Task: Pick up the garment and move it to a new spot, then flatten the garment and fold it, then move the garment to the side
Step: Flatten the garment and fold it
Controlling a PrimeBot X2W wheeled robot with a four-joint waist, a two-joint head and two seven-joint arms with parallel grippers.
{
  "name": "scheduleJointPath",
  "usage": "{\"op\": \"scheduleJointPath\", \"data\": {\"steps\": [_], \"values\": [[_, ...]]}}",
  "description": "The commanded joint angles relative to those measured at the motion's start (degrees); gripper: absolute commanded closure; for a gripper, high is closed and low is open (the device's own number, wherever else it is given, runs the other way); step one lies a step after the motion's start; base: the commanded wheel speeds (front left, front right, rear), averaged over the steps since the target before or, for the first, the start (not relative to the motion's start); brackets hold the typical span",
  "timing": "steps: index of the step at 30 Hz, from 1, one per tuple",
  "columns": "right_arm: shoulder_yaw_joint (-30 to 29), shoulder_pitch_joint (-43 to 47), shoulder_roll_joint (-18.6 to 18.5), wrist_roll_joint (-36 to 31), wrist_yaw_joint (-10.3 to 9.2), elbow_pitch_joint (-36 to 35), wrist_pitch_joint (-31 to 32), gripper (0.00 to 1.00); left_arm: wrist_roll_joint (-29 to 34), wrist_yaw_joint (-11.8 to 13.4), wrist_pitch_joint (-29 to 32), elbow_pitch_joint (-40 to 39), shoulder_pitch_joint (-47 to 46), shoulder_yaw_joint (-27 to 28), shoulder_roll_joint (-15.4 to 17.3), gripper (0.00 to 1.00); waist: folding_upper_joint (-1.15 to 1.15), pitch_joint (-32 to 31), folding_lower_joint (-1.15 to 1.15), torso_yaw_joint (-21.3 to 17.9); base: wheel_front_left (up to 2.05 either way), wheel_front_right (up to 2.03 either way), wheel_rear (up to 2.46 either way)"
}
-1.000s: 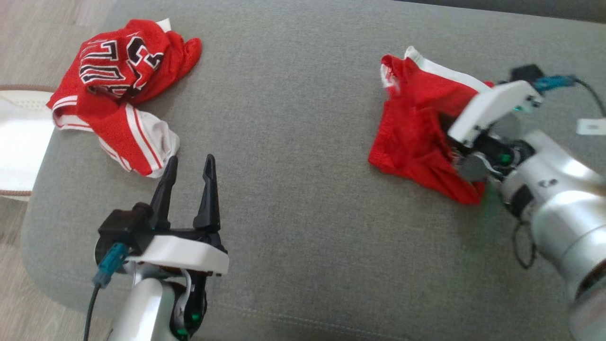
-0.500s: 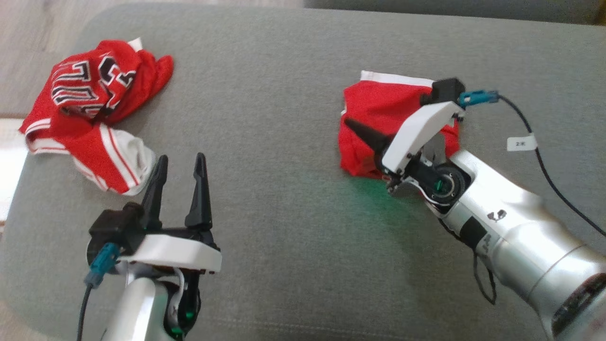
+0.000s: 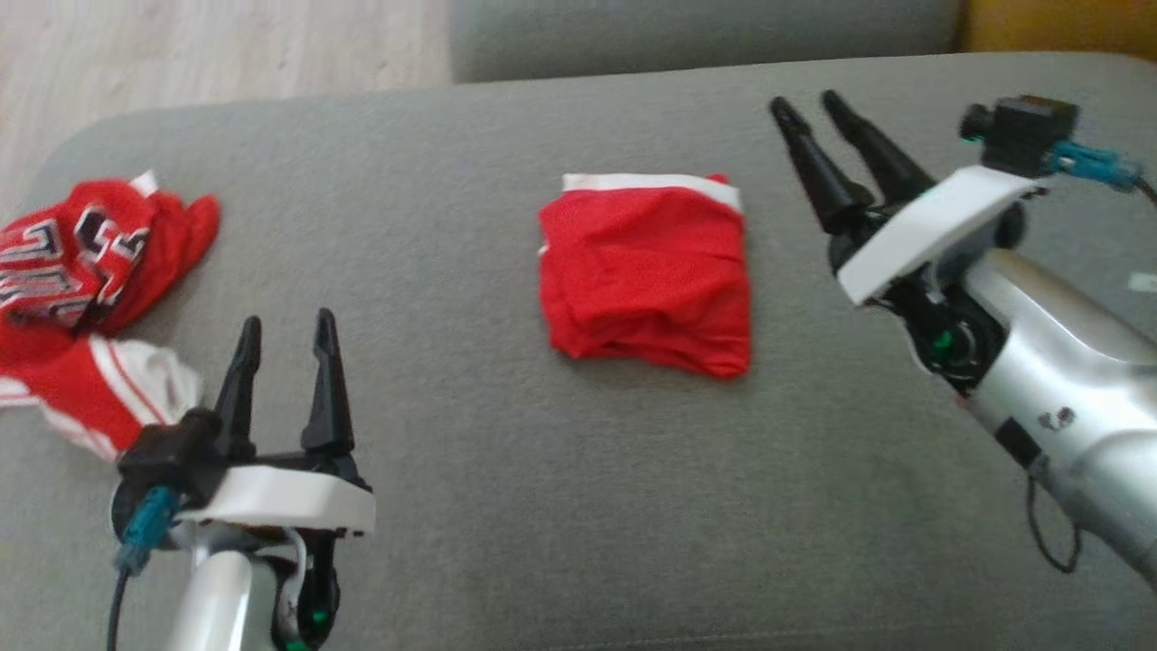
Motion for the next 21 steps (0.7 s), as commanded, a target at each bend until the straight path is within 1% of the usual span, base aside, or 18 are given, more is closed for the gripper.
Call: {"op": "scheduleJointPath", "data": {"steps": [1,3,5,7,9,12,16,19,21], "values": [[-0.6,1.1,-0.9,-1.9,-0.04,-0.5,-1.5,0.00,0.6,0.0,-0.3,-2.3,-1.0,2.4,1.2,0.00,0.00,-1.9,0.00,-2.3,0.00,0.00,0.00],[-1.9,2.4,-1.4,-5.2,-0.04,0.8,-2.5,0.00,1.1,0.0,-0.3,-2.4,-0.7,2.7,1.5,0.00,0.00,-2.5,0.00,-3.2,0.00,0.00,0.00],[-4.9,4.4,-1.6,-8.4,-0.04,1.5,-2.7,0.00,1.5,0.1,-0.3,-2.6,-0.5,3.0,1.6,0.00,0.00,-3.1,0.00,-3.9,0.00,0.00,0.00],[-10.2,7.0,-1.4,-13.1,-0.04,1.1,-2.8,0.00,1.8,0.2,-0.3,-2.8,-0.1,3.2,1.7,0.00,0.00,-3.4,0.00,-4.4,0.00,0.00,0.00],[-15.4,10.6,-0.9,-19.3,-0.04,0.6,-2.8,0.00,2.0,0.3,-0.3,-2.9,0.4,3.6,1.8,0.00,0.00,-4.0,0.00,-4.8,0.00,0.00,0.00],[-23.0,16.8,0.9,-28.7,-0.04,-0.5,-2.8,0.00,2.0,0.4,-0.3,-2.6,1.1,4.2,2.0,0.00,0.00,-4.6,0.00,-5.2,0.00,0.00,0.00],[-33.2,24.7,4.5,-40.1,-0.04,-3.7,-2.8,0.00,2.0,0.5,-0.3,-2.0,1.4,5.0,2.0,0.00,0.00,-5.1,0.00,-5.4,0.00,0.00,0.00],[-38.9,29.3,7.0,-47.1,-0.04,-5.7,-2.8,0.00,2.2,0.4,-0.3,-1.3,1.2,5.2,1.9,0.00,0.00,-5.2,0.00,-5.2,0.00,0.00,0.00],[-42.1,31.7,8.6,-50.5,-0.04,-6.8,-2.8,0.00,2.5,0.2,-0.3,-0.9,1.0,5.2,1.8,0.00,0.00,-5.2,0.00,-5.0,0.00,0.00,0.00]]}}
